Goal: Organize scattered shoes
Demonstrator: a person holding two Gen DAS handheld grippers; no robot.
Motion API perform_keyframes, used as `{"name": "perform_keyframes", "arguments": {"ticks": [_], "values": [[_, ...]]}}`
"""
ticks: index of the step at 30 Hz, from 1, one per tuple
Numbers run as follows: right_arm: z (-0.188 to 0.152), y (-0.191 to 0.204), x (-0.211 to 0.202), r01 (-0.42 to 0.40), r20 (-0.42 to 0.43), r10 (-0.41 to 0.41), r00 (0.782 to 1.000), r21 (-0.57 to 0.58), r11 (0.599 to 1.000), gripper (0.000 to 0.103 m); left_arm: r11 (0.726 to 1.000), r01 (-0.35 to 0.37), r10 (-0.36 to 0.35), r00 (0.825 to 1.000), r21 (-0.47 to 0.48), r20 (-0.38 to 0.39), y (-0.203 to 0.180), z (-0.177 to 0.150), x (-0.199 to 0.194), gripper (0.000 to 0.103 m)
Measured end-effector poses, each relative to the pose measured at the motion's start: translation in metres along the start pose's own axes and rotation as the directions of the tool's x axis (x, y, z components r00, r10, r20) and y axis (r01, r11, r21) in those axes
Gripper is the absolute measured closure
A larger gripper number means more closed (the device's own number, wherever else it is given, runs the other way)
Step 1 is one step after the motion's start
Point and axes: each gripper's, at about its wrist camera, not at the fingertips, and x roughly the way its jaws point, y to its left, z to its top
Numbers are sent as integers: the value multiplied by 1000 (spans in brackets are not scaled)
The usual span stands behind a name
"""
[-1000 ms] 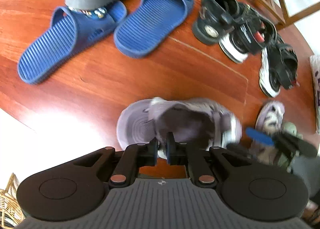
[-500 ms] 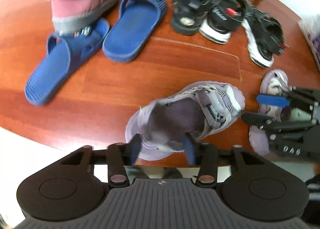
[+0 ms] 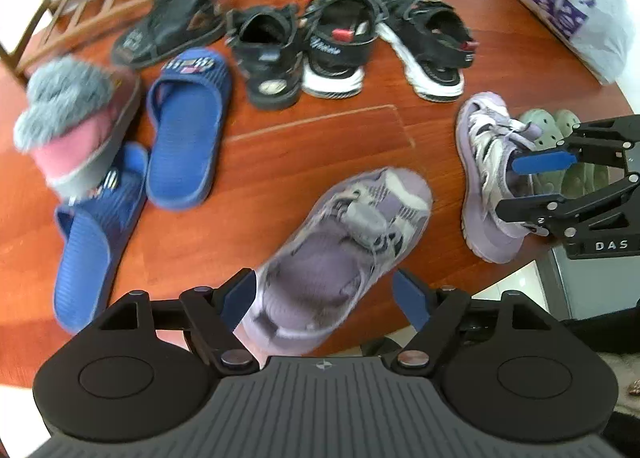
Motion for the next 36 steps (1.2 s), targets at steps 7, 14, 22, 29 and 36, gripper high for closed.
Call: {"name": "perform_keyframes", "arguments": {"ticks": [7,14,22,29,36], "values": [[-8,-13,-17,42,22,-43,999,44,998,43,985,53,-46,998,164,-47,-7,17,26,22],[-15,-20,-10,64,3,-65,998,71,995,43,961,115,-97,992,253,-80,-13,23,52,24],[-23,-27,0,89,-24,-87,996,100,991,43,977,129,-119,990,171,-72,-7,20,64,45],[-29,-34,10,111,-48,-106,993,125,986,55,991,117,-121,990,-72,-66,2,22,66,50],[-34,-36,14,140,-72,-132,989,121,983,86,925,83,-113,992,-370,-59,7,29,69,50]]}}
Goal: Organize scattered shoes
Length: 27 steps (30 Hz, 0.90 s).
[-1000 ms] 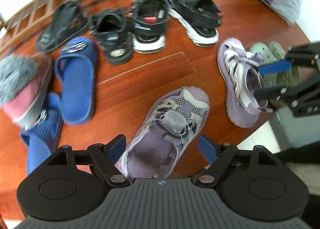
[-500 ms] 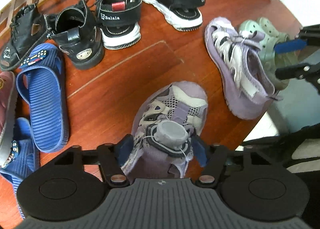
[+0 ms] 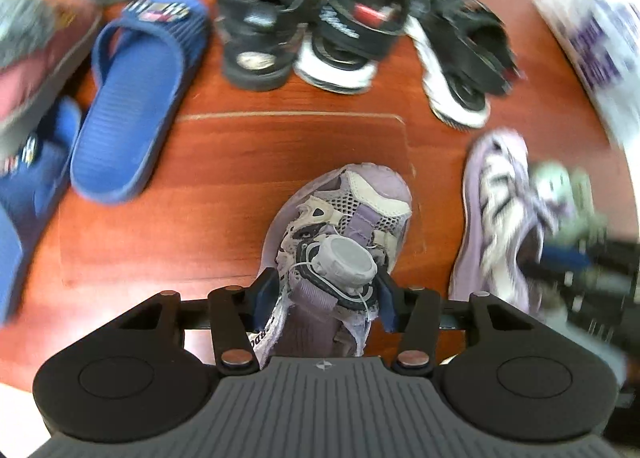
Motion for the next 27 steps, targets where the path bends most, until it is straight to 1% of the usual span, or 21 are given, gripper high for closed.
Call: {"name": "perform_keyframes", "arguments": {"ticks": [3,5,8,11,14,23,27], "values": [[-2,0,-5,33,-3,-33,999,-24,999,92,998,-10,11,1000,-68,14,-8,0,2,50],[-4,-3,-8,35,-5,-35,999,-22,999,96,994,-12,14,1000,-105,20,-15,0,3,50],[-6,-4,-11,31,-3,-31,1000,-20,999,99,988,-2,5,1000,-155,15,-25,0,7,50],[-8,-4,-13,27,0,-27,1000,-19,999,99,977,13,-12,1000,-211,6,-34,0,11,50],[-10,-5,-15,23,4,-23,1000,-17,1000,100,970,13,-13,1000,-244,2,-43,-1,15,50],[-9,-8,-20,12,15,-12,1000,-13,1000,101,960,38,-39,999,-276,1,-67,-6,22,51],[-9,-10,-22,7,19,-7,1000,-12,1000,101,972,34,-30,999,-234,18,-75,-6,21,48]]}}
